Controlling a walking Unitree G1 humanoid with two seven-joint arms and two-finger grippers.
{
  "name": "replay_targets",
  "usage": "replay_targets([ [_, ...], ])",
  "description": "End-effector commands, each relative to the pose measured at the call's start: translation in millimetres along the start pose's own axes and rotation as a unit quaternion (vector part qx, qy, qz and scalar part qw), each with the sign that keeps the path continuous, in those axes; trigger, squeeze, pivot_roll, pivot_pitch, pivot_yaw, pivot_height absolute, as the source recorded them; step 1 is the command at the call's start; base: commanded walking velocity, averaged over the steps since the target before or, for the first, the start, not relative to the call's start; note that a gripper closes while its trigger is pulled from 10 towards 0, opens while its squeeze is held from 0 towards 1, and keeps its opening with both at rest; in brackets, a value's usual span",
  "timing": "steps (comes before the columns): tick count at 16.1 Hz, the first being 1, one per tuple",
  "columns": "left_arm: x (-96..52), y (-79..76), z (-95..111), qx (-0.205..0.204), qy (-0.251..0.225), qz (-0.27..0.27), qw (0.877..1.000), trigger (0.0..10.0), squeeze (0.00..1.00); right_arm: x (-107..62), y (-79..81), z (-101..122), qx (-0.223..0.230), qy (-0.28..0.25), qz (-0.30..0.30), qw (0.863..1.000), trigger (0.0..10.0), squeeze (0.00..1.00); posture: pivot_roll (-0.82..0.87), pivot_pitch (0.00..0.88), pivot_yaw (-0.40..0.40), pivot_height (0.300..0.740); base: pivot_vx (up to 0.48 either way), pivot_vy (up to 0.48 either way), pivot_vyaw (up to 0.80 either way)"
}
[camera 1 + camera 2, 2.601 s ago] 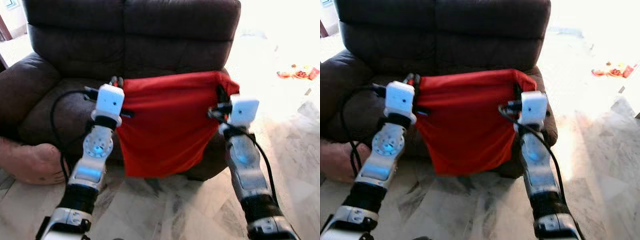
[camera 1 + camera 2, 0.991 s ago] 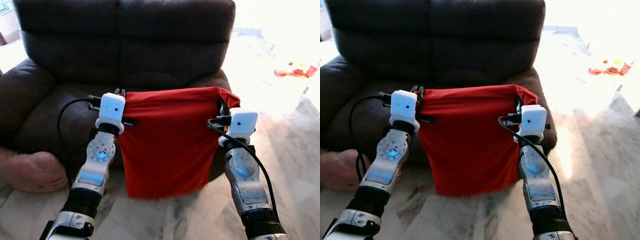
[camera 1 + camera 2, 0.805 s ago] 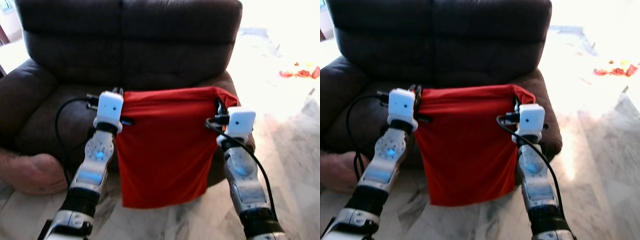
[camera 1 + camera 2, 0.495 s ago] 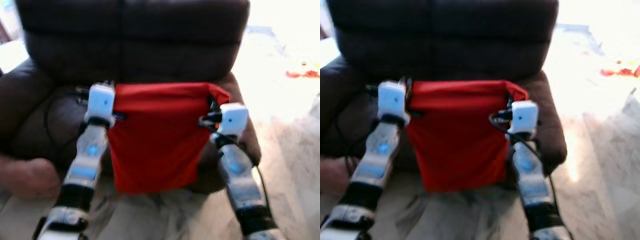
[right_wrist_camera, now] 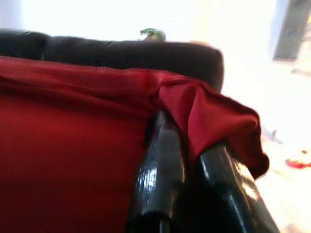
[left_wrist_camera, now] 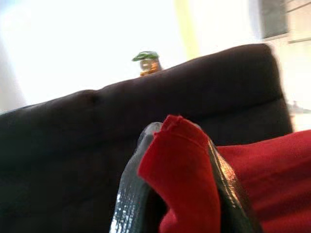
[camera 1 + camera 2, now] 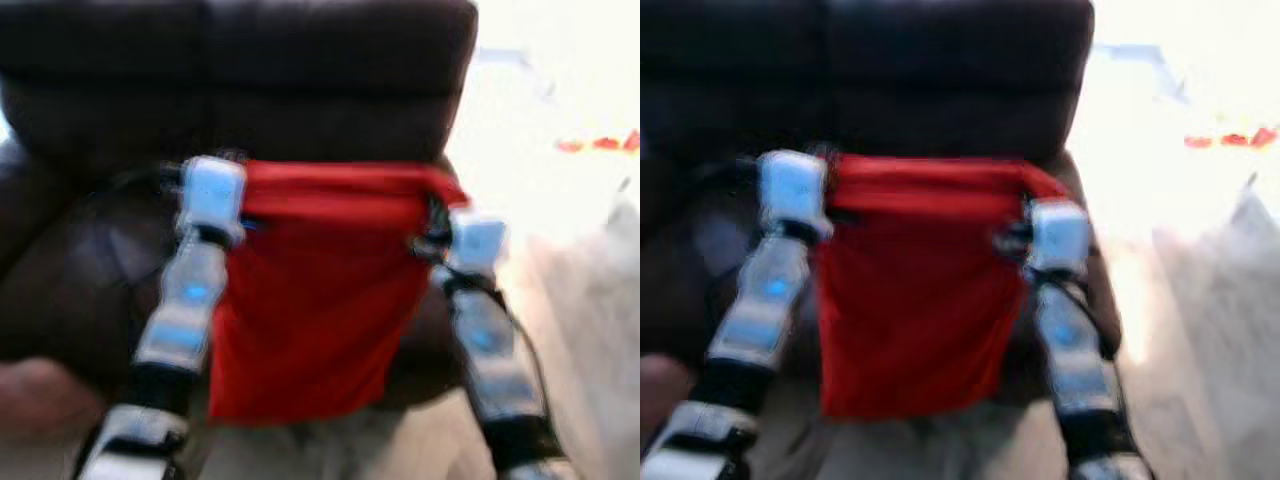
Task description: Move the pillow to the sofa from floor
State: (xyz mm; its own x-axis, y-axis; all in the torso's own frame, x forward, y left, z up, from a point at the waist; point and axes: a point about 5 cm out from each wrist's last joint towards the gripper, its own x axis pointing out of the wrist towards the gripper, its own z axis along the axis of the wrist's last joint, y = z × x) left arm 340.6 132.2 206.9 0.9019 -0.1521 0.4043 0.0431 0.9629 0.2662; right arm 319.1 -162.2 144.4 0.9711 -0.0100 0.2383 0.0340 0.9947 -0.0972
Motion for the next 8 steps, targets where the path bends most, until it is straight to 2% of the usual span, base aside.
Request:
replay_targets([
  [1,5.1,29.9,17.0,0.017,-0.032,0.047,0.998,10.0,0.0,9.8,-13.8,25.5,0.015,-0.06,-0.048,0.997,10.0,0.0,0.07,0.0,-0.02,0.74,0.326,0.0,0.0],
  [4,11.7,31.0,33.1,0.018,-0.057,0.045,0.997,10.0,0.0,13.5,-15.3,35.0,0.016,-0.075,-0.051,0.996,10.0,0.0,0.07,0.0,-0.019,0.74,0.328,0.0,0.0],
  [6,17.7,36.9,46.3,0.019,-0.074,0.049,0.996,10.0,0.0,20.1,-16.9,54.4,0.018,-0.106,-0.052,0.993,10.0,0.0,0.07,0.0,-0.02,0.74,0.332,0.0,0.0],
  [8,21.2,40.1,50.5,0.018,-0.078,0.053,0.995,10.0,0.0,25.1,-18.2,66.8,0.021,-0.127,-0.053,0.99,10.0,0.0,0.07,0.0,-0.019,0.74,0.336,0.0,0.0],
])
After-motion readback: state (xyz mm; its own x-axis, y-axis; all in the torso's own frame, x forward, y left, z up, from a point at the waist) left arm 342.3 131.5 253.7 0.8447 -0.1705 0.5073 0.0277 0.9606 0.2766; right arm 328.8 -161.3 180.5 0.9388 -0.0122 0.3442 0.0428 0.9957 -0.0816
